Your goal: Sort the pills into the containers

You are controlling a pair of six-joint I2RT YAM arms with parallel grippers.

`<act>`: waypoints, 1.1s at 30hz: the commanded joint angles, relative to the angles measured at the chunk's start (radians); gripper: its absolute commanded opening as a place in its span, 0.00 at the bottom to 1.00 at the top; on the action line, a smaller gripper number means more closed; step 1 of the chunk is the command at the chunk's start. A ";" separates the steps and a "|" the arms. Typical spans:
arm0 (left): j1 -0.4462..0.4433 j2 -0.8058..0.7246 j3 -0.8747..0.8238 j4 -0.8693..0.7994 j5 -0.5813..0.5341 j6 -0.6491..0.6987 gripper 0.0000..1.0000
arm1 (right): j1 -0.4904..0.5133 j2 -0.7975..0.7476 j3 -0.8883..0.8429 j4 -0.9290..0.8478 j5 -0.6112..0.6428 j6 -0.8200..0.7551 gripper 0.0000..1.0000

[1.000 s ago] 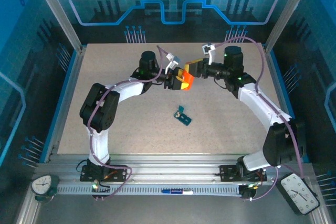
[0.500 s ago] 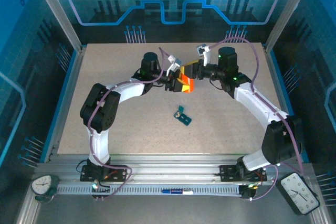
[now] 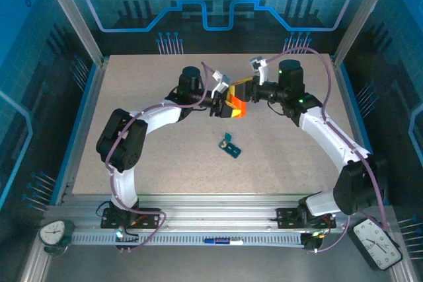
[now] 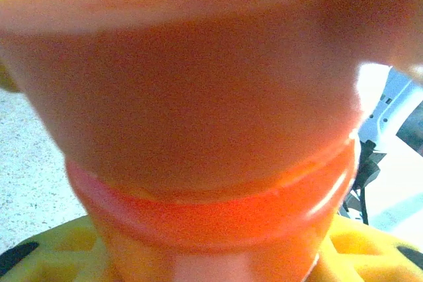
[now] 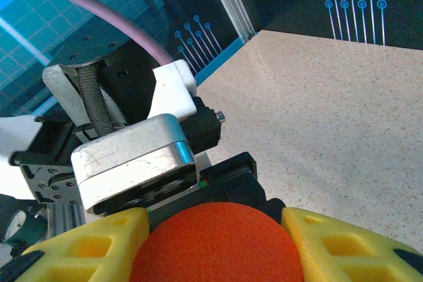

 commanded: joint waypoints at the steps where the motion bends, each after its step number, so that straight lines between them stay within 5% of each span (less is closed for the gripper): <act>1: 0.026 -0.069 0.012 0.086 -0.109 0.043 0.00 | -0.003 -0.023 -0.067 -0.166 -0.049 0.005 0.09; 9: 0.029 -0.084 0.011 0.072 -0.111 0.049 0.00 | -0.017 -0.029 -0.069 -0.162 -0.060 0.027 0.13; 13: 0.029 -0.090 0.038 -0.020 -0.105 0.091 0.00 | -0.037 -0.023 -0.034 -0.130 -0.075 0.088 0.48; 18: 0.029 -0.099 0.069 -0.190 -0.109 0.189 0.00 | -0.110 -0.072 -0.008 -0.062 -0.124 0.196 0.71; 26: 0.030 -0.095 0.108 -0.352 -0.143 0.305 0.00 | -0.180 -0.144 -0.009 -0.144 -0.117 0.186 0.74; 33: 0.035 -0.066 0.123 -0.290 -0.141 0.275 0.00 | -0.186 -0.130 0.054 -0.278 -0.077 0.049 0.74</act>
